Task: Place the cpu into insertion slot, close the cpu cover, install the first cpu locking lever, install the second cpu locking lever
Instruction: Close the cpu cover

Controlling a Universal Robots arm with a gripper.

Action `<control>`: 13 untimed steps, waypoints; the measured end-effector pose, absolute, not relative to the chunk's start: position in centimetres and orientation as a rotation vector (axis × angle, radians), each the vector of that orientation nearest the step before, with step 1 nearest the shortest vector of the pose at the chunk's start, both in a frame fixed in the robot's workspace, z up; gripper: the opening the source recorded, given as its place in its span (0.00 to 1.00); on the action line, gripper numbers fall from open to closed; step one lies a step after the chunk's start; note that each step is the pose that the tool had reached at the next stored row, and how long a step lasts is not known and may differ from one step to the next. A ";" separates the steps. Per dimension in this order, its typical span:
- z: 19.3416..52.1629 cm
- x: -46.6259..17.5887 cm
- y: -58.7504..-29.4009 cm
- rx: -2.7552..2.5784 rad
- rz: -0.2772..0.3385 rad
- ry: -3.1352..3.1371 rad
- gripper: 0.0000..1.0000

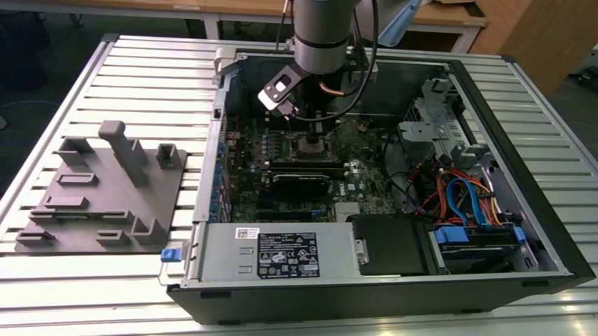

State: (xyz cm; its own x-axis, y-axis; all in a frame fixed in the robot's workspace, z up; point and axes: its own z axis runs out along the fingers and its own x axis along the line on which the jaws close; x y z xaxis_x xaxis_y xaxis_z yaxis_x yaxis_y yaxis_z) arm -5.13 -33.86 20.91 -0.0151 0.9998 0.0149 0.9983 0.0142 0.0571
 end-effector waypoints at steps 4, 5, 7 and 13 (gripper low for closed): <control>20.9 -5.1 -33.9 2.190 0.067 2.222 0.10; 20.9 -5.1 -33.9 2.190 0.067 2.222 0.10; 20.9 -5.1 -33.9 2.190 0.067 2.222 0.10; 21.0 -5.1 -33.9 2.190 0.066 2.222 0.10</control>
State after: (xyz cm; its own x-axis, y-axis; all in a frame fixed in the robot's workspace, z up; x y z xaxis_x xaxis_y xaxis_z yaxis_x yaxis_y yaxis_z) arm -5.11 -33.86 20.99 -0.0149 0.9998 0.0152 0.9989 0.0142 0.0448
